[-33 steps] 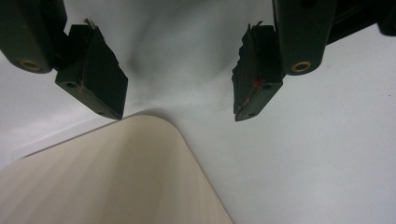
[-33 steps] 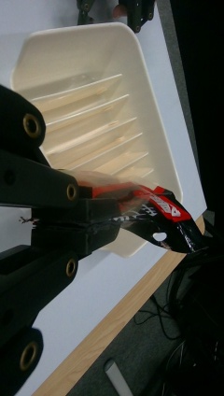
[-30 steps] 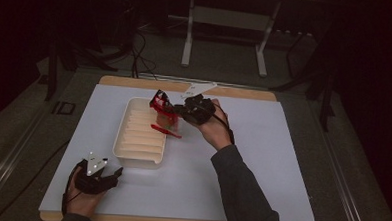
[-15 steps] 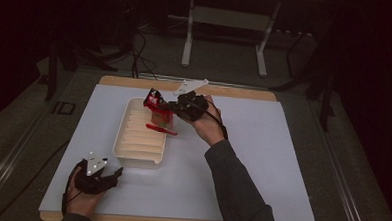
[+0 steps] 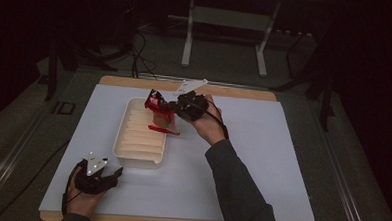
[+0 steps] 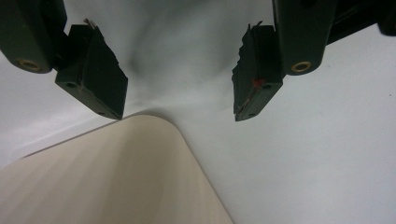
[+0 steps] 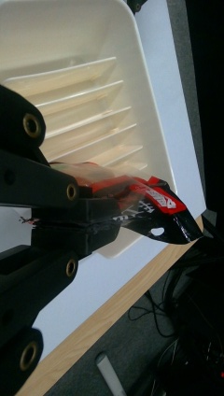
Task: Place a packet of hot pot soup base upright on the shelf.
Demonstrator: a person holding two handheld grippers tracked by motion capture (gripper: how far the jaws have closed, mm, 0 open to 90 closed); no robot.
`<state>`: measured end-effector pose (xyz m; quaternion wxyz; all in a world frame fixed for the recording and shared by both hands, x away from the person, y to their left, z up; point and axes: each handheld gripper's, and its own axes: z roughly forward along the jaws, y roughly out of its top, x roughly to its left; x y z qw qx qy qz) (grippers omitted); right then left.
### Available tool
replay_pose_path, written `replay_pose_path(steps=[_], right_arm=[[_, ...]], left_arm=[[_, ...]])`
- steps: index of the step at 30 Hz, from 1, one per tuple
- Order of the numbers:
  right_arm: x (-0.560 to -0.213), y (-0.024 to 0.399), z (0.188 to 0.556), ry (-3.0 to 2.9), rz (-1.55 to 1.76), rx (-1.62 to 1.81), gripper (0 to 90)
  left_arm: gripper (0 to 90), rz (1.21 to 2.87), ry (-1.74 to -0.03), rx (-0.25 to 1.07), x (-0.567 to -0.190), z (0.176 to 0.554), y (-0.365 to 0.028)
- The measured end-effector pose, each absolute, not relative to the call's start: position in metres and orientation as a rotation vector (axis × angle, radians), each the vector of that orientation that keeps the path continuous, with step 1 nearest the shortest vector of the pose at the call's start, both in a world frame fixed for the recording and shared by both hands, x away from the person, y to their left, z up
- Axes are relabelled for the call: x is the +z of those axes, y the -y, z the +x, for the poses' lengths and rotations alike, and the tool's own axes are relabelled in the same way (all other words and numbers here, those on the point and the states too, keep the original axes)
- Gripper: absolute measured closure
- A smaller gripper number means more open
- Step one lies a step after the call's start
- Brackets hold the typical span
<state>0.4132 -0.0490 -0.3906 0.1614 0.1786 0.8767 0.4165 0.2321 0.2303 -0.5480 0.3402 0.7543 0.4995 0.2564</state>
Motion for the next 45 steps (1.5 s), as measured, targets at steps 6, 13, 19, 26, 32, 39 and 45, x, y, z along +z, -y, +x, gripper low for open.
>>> replay_pose_path(steps=[6, 13, 19, 26, 32, 39, 45], right_arm=[[-0.394, 0.042, 0.412, -2.515, 0.495, 1.196, 88.5], [-0.396, 0.036, 0.411, -2.522, 0.482, 1.228, 88.5], [-0.398, 0.029, 0.41, -2.529, 0.483, 1.256, 88.5], [-0.399, 0.022, 0.409, -2.535, 0.477, 1.265, 88.5], [-0.4, 0.014, 0.407, -2.542, 0.468, 1.274, 88.5], [-0.402, 0.005, 0.407, -2.546, 0.463, 1.286, 88.5], [-0.403, -0.001, 0.406, -2.55, 0.459, 1.291, 88.5]], left_arm=[[35.5, 1.961, -1.3, 0.667, -0.548, 0.232, -0.23], [35.5, 1.96, -1.299, 0.667, -0.548, 0.232, -0.23], [35.5, 1.961, -1.298, 0.667, -0.548, 0.232, -0.23], [35.5, 1.96, -1.296, 0.667, -0.548, 0.232, -0.23], [35.5, 1.957, -1.296, 0.669, -0.548, 0.232, -0.23], [35.5, 1.956, -1.296, 0.667, -0.548, 0.232, -0.23], [35.5, 1.956, -1.296, 0.666, -0.548, 0.232, -0.23]])
